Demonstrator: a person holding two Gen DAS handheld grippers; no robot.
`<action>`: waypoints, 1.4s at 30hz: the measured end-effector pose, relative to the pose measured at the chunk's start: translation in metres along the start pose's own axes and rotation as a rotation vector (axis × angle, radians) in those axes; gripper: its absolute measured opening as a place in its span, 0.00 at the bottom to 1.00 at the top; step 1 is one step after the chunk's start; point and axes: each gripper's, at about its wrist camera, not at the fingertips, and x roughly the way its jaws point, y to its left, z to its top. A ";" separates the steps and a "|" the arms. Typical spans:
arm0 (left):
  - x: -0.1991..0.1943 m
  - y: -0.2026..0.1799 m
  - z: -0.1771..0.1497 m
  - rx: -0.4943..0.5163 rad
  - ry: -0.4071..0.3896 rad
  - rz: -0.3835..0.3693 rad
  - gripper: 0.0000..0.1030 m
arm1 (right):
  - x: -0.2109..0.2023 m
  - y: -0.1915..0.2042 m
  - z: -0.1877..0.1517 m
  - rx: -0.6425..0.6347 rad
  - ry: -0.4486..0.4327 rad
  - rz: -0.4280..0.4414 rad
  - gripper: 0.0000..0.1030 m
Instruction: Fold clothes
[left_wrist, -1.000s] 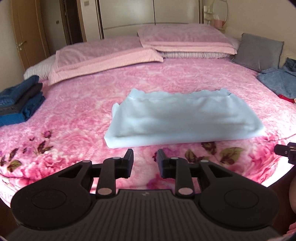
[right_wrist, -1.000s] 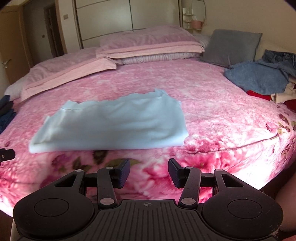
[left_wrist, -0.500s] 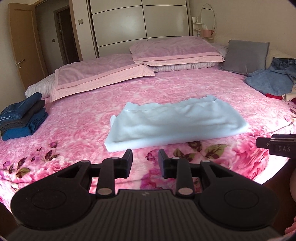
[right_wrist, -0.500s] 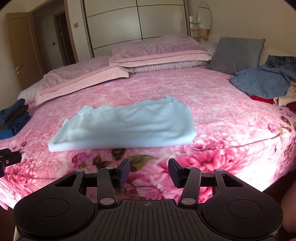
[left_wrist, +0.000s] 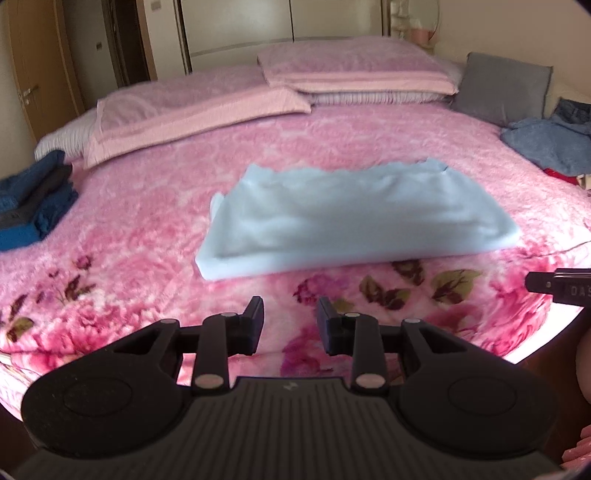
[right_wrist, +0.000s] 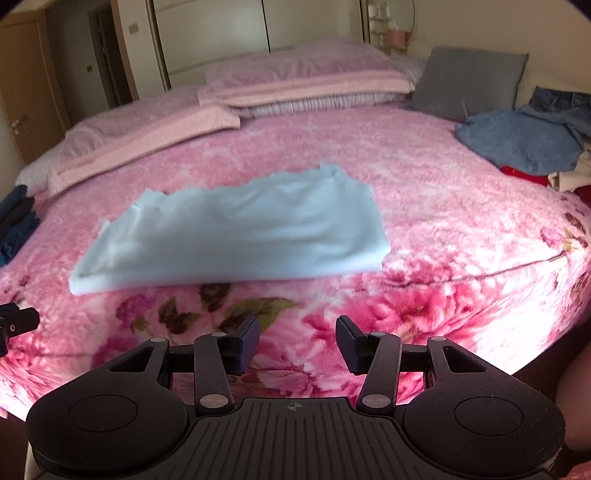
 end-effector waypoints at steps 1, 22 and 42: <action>0.008 0.003 0.000 -0.004 0.013 -0.006 0.27 | 0.007 -0.002 0.001 0.007 0.010 -0.003 0.48; 0.231 -0.012 0.100 0.081 0.047 -0.123 0.18 | 0.190 -0.002 0.109 -0.077 -0.095 0.089 0.40; 0.266 0.049 0.129 0.022 0.037 -0.078 0.15 | 0.245 -0.060 0.151 -0.029 -0.018 0.027 0.40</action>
